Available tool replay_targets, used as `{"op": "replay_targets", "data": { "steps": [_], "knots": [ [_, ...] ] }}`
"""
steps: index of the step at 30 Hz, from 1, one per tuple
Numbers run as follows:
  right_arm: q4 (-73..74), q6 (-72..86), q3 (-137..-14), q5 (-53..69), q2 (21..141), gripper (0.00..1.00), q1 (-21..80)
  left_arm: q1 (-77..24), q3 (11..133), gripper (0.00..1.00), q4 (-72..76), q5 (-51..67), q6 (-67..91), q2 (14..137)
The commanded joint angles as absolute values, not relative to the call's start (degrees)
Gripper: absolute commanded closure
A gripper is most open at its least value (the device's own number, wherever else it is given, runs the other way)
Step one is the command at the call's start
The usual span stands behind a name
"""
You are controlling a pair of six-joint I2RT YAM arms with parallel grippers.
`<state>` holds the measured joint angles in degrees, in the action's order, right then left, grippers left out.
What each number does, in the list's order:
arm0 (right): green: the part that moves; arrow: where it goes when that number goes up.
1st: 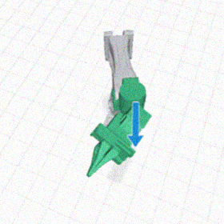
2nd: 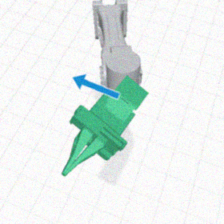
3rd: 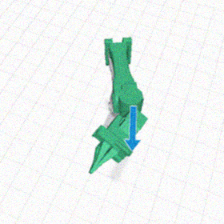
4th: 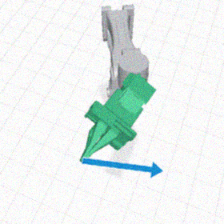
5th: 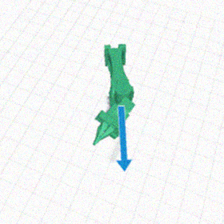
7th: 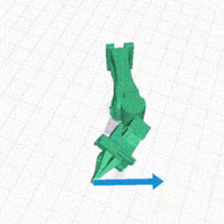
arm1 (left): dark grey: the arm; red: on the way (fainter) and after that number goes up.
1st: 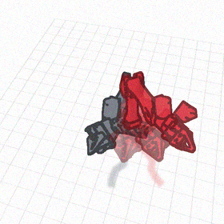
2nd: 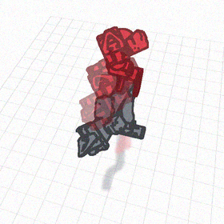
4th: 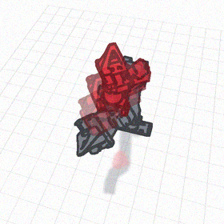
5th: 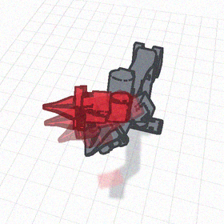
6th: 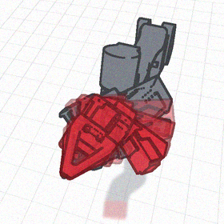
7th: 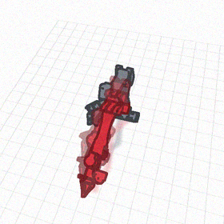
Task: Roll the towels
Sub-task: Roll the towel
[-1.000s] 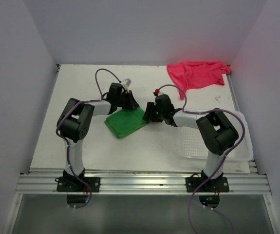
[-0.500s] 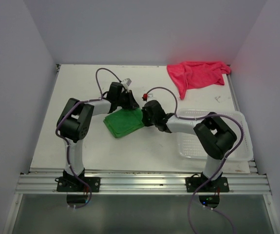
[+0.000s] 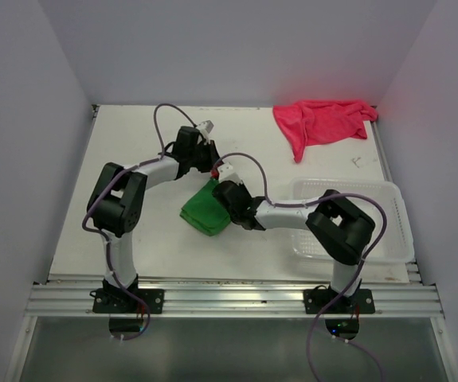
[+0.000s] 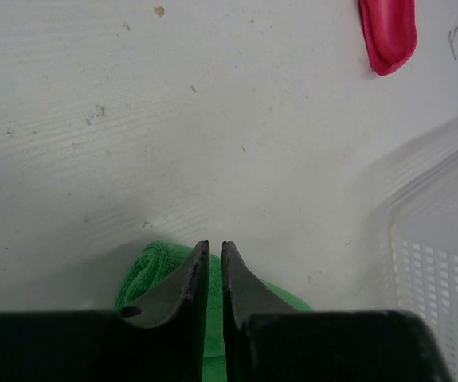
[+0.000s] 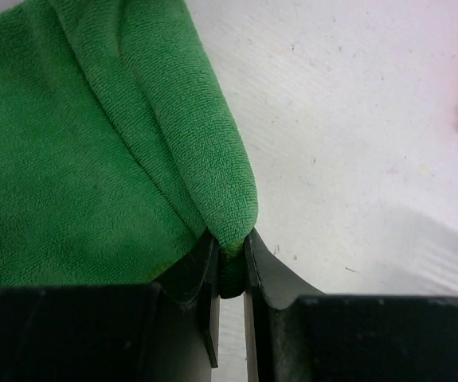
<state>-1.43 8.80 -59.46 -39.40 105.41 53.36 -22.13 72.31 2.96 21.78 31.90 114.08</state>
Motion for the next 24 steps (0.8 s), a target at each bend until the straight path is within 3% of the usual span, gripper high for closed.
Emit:
{"op": "replay_targets", "data": {
  "steps": [1, 24],
  "knots": [
    [-1.93, 1.51, -61.96, -49.12, 107.83, 1.0, 56.5, -21.53, 74.44, 0.85, 2.99, 21.71, 31.29, 110.31],
    [-3.87, -13.53, -66.09, -59.24, 118.03, 1.0, 67.06, -24.52, 64.78, 0.85, 5.98, 24.7, 32.61, 105.38]
  ]
}}
